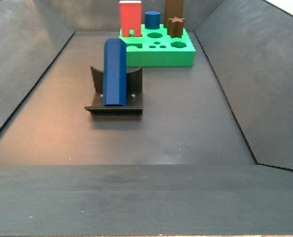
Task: Pick up the hexagon object. Move up. Place the hexagon object on the fixture. Regrasp the hexagon object. Move to above the board. Insert the hexagon object.
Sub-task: Regrasp the hexagon object.
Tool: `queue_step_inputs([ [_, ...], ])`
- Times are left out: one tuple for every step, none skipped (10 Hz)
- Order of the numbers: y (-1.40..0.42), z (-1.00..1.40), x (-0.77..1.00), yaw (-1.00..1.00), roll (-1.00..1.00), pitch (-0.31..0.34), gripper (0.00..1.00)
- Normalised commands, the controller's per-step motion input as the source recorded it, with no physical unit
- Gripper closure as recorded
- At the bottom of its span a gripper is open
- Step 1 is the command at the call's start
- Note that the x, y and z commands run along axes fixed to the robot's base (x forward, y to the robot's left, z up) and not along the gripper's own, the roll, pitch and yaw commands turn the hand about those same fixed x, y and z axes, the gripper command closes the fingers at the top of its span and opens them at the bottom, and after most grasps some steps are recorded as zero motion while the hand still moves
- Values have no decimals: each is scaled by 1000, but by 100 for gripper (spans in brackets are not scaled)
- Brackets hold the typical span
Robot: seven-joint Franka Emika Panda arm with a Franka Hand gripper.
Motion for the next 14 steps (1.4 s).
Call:
queue_step_inputs([
  [-35,-11,90,55,1000,99,0],
  [-37,-11,103,62,1000,116,0],
  [-41,-14,116,69,1000,134,0],
  [-46,-15,131,80,1000,154,0],
  [-49,-14,154,98,1000,178,0],
  [-51,-17,173,118,1000,196,0],
  [-54,-19,205,154,1000,221,0],
  [-58,-15,222,176,1000,236,0],
  [-59,-21,267,237,1000,263,0],
  [-64,-21,318,276,826,233,0],
  [-66,-22,361,290,666,191,0],
  [-68,-22,402,294,505,149,0],
  [-68,-21,442,289,347,111,0],
  [-51,-10,475,270,226,60,0],
])
